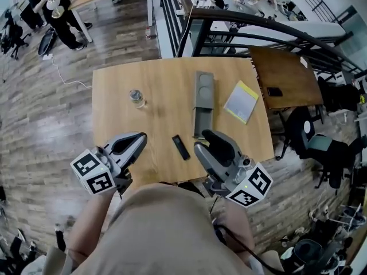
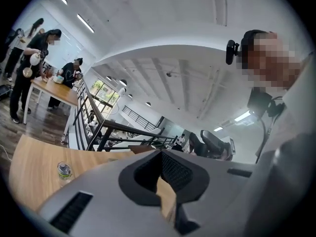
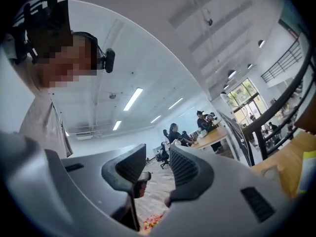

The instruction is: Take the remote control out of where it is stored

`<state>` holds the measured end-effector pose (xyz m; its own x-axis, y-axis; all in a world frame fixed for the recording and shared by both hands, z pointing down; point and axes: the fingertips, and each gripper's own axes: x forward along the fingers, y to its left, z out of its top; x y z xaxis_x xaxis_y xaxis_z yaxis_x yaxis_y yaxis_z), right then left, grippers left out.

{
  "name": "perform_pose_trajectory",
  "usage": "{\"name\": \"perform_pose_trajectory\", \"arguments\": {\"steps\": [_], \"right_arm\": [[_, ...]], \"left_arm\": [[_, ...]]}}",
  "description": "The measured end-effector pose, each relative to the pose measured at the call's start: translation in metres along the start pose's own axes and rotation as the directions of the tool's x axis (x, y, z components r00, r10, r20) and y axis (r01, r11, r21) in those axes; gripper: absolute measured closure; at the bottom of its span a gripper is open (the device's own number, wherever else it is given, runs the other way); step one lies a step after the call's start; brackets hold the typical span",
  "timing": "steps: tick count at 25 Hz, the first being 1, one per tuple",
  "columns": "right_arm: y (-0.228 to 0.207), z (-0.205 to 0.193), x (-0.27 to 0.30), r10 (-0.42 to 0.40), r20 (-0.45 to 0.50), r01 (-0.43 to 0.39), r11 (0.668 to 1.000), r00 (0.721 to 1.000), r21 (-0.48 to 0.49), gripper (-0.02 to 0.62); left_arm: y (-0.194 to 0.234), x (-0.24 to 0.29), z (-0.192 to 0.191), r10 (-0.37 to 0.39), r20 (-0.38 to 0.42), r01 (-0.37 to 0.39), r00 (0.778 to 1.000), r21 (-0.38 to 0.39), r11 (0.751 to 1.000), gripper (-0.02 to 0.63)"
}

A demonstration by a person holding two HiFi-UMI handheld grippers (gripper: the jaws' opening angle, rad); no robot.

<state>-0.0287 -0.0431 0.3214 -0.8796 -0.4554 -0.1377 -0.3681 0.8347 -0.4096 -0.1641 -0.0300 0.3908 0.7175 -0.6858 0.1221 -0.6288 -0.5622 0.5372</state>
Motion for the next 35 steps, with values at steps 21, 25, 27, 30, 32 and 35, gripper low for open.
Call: {"name": "perform_pose_trajectory", "arguments": {"steps": [21, 25, 27, 30, 32, 35], "right_arm": [[-0.002, 0.035, -0.047, 0.422, -0.087, -0.404, 0.899, 0.903, 0.17, 0.469], [-0.005, 0.038, -0.05, 0.454, -0.124, -0.437, 0.888, 0.882, 0.14, 0.468], [0.002, 0.04, -0.047, 0.477, -0.127, -0.464, 0.878, 0.87, 0.119, 0.45], [0.028, 0.035, -0.038, 0.527, -0.137, -0.519, 0.85, 0.838, 0.095, 0.358], [0.046, 0.029, -0.031, 0.561, -0.145, -0.554, 0.828, 0.815, 0.088, 0.319], [0.061, 0.029, -0.02, 0.574, -0.143, -0.567, 0.819, 0.807, 0.087, 0.304]], "left_arm": [[-0.124, 0.075, -0.024, -0.075, 0.099, 0.083, 0.992, -0.075, 0.994, 0.606], [-0.128, 0.073, -0.031, -0.012, 0.113, 0.012, 0.994, -0.003, 1.0, 0.606], [-0.129, 0.066, -0.027, 0.0, 0.123, -0.004, 0.992, 0.034, 0.999, 0.606], [-0.137, 0.054, -0.017, -0.042, 0.14, 0.031, 0.989, 0.085, 0.996, 0.606], [-0.139, 0.051, -0.009, -0.08, 0.136, 0.065, 0.988, 0.108, 0.992, 0.606], [-0.139, 0.046, 0.004, -0.121, 0.137, 0.107, 0.983, 0.106, 0.989, 0.606]]}}
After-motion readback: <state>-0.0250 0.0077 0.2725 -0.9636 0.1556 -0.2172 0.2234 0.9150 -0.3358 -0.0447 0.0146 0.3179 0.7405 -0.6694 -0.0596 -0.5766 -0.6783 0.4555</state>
